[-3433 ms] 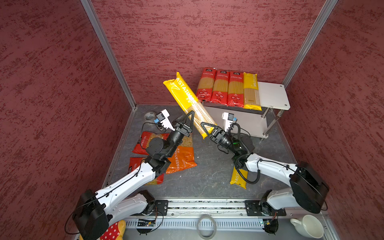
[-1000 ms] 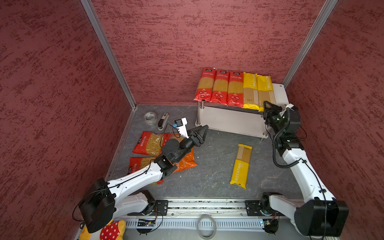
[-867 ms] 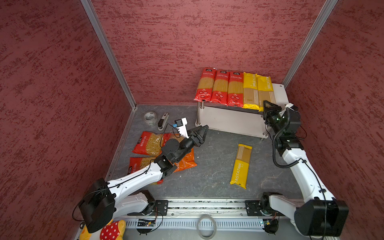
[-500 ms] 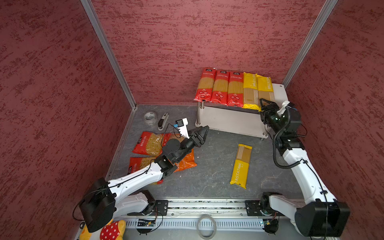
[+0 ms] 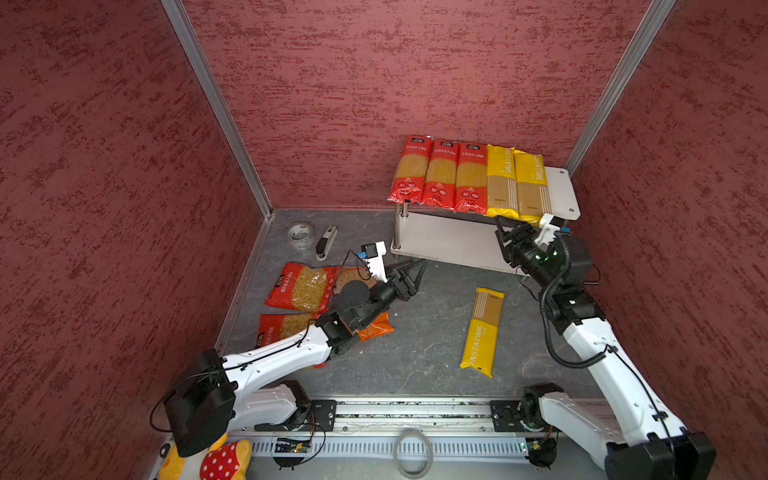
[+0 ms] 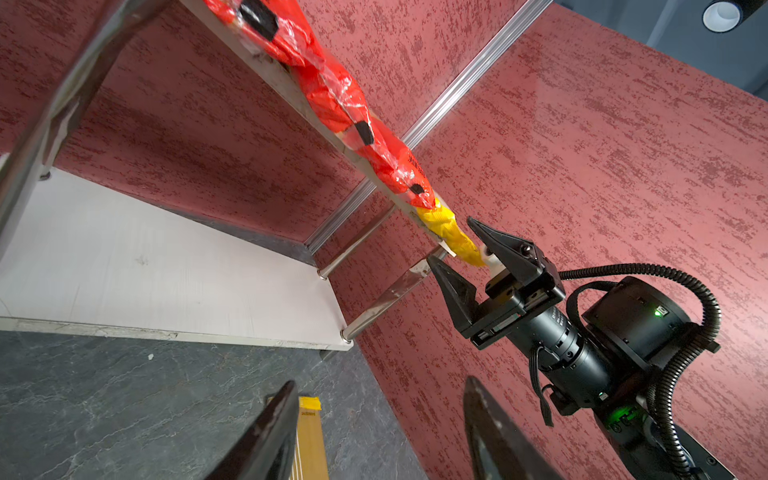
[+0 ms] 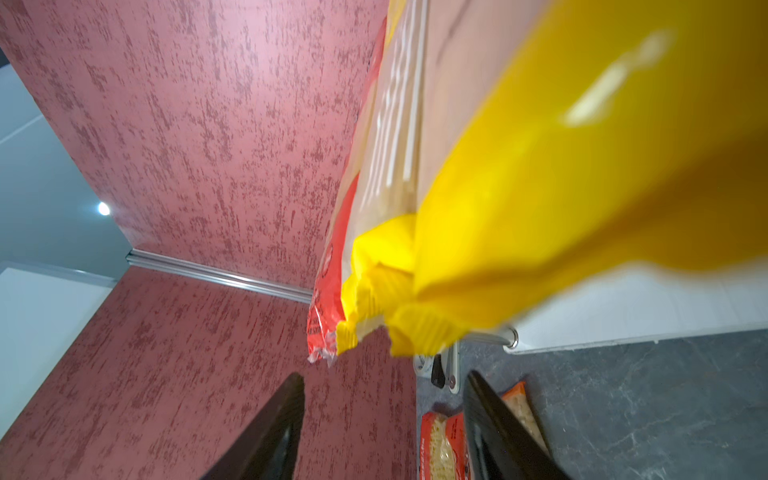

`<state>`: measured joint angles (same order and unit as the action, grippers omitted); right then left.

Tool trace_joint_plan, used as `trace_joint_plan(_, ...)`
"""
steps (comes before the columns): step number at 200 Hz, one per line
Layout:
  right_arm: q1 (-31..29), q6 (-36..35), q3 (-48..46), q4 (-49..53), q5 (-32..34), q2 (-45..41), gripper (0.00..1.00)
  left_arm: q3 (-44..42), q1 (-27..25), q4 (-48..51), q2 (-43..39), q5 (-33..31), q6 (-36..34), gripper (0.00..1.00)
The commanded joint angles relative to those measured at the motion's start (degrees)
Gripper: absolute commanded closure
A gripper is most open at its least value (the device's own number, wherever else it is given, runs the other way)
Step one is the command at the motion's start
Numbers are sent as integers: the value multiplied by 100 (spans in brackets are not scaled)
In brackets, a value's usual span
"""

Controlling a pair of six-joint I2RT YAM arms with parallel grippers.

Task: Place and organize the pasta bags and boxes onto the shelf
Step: 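Open the right gripper and draw it back from the shelf, then lower both grippers onto the last yellow pack lying on the table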

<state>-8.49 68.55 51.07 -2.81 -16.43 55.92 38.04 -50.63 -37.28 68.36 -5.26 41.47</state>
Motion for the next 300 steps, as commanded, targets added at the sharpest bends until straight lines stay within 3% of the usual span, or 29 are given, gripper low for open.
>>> trace_joint_plan(1,-138,-93,-186,123,100,-200,38,28,-89,1,89,-114,-131,37)
trace_joint_plan(74,-925,-304,-968,588,424,-402,39,269,-188,357,583,78,-449,37)
trace_joint_plan(106,-1056,-310,-1705,586,560,-348,39,636,-244,871,1253,422,-588,37)
trace_joint_plan(124,-1058,-716,-1851,1005,764,-228,41,747,-304,1111,1663,554,-461,37)
trace_joint_plan(154,-794,-1756,-1738,1982,884,580,35,937,-434,1197,2396,781,-218,37)
trace_joint_plan(175,-70,-1683,-2285,1690,510,686,32,1144,-531,1236,2823,971,-142,37)
trace_joint_plan(192,216,-1720,-2479,1723,654,627,32,1311,-608,1310,3079,1103,-124,37)
trace_joint_plan(225,295,-1972,-2525,2166,1246,543,31,1408,-648,1215,3368,1235,9,37)
trace_joint_plan(282,200,-2160,-2777,1755,1060,778,32,1311,-592,1099,3344,1149,10,36)
trace_joint_plan(300,134,-2031,-2800,1384,691,1051,32,1324,-586,1114,3355,1187,34,36)
